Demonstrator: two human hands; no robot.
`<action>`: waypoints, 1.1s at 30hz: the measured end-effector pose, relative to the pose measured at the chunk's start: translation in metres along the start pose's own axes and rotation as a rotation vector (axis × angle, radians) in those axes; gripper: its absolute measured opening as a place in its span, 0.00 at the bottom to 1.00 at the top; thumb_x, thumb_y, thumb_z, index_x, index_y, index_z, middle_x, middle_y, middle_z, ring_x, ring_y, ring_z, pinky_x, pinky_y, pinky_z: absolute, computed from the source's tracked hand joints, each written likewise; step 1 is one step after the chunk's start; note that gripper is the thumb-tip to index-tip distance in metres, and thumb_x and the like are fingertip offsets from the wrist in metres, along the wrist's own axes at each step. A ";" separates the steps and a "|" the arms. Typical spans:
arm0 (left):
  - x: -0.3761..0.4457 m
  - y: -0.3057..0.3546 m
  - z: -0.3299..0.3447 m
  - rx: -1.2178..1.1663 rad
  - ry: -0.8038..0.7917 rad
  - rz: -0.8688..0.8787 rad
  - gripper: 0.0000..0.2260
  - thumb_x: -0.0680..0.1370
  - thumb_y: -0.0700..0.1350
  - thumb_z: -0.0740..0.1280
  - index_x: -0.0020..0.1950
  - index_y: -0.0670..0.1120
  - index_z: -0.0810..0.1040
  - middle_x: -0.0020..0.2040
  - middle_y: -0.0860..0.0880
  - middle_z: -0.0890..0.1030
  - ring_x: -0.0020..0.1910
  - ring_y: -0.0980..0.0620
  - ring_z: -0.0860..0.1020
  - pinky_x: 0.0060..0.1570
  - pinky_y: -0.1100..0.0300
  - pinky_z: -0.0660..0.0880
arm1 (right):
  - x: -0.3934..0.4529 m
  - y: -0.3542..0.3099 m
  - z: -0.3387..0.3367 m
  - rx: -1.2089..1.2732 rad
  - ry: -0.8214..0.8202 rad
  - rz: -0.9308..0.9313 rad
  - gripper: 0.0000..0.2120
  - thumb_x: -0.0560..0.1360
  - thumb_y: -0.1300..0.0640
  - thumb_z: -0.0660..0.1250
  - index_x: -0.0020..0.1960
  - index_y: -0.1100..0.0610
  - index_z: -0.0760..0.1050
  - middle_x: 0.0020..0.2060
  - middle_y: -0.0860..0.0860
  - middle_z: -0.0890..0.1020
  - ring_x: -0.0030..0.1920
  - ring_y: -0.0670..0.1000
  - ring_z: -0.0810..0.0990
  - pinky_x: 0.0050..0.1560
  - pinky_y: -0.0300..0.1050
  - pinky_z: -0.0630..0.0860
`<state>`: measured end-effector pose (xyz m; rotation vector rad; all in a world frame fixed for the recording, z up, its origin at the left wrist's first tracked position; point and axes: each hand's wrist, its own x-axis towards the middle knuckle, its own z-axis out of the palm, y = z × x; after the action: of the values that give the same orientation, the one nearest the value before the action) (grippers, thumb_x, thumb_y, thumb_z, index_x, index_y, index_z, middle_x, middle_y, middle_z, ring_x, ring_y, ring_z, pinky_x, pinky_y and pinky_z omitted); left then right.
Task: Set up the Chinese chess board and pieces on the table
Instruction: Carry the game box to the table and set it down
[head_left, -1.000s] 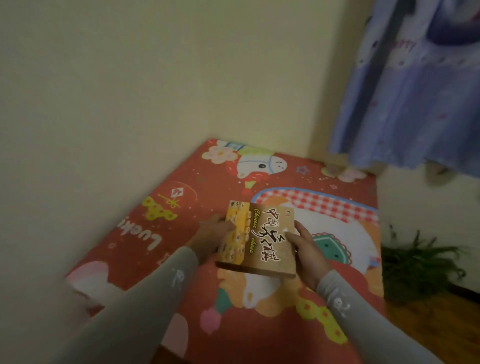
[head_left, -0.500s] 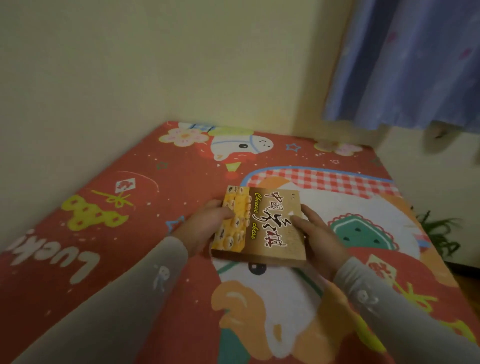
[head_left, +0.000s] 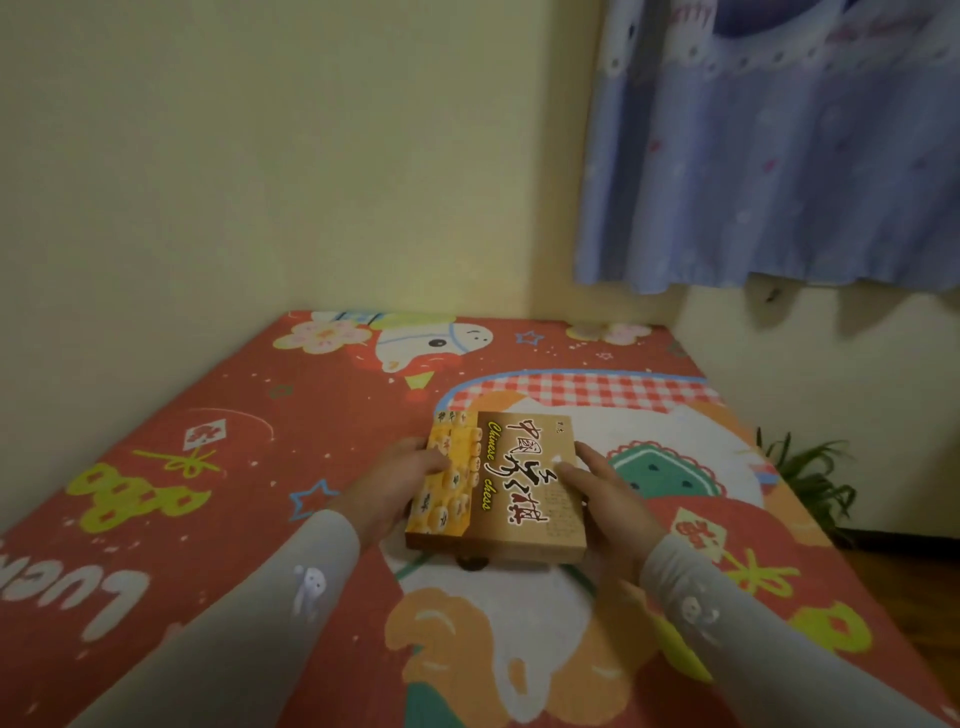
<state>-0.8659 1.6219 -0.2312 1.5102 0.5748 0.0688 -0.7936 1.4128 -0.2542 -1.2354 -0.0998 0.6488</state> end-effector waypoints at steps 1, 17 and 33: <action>-0.004 0.007 0.002 0.014 -0.004 0.005 0.08 0.77 0.34 0.61 0.49 0.43 0.78 0.42 0.42 0.84 0.43 0.41 0.82 0.54 0.42 0.77 | -0.005 -0.007 0.000 -0.019 0.017 -0.011 0.19 0.80 0.61 0.61 0.69 0.51 0.68 0.41 0.54 0.86 0.38 0.53 0.85 0.32 0.45 0.80; -0.043 0.024 0.039 0.063 0.064 0.015 0.05 0.78 0.35 0.60 0.50 0.42 0.74 0.42 0.40 0.82 0.40 0.42 0.82 0.47 0.48 0.78 | -0.029 -0.022 -0.030 -0.043 -0.013 -0.043 0.19 0.79 0.59 0.62 0.69 0.49 0.68 0.51 0.55 0.85 0.49 0.57 0.82 0.58 0.63 0.76; 0.003 0.017 0.041 0.031 0.245 0.019 0.10 0.75 0.45 0.65 0.55 0.48 0.70 0.49 0.42 0.80 0.45 0.43 0.82 0.44 0.49 0.80 | 0.027 -0.021 -0.026 -0.143 0.091 -0.062 0.16 0.74 0.64 0.63 0.60 0.57 0.75 0.48 0.59 0.85 0.47 0.60 0.84 0.48 0.57 0.81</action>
<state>-0.8416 1.5875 -0.2177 1.5479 0.7601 0.2633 -0.7525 1.4013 -0.2513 -1.3921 -0.1093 0.5382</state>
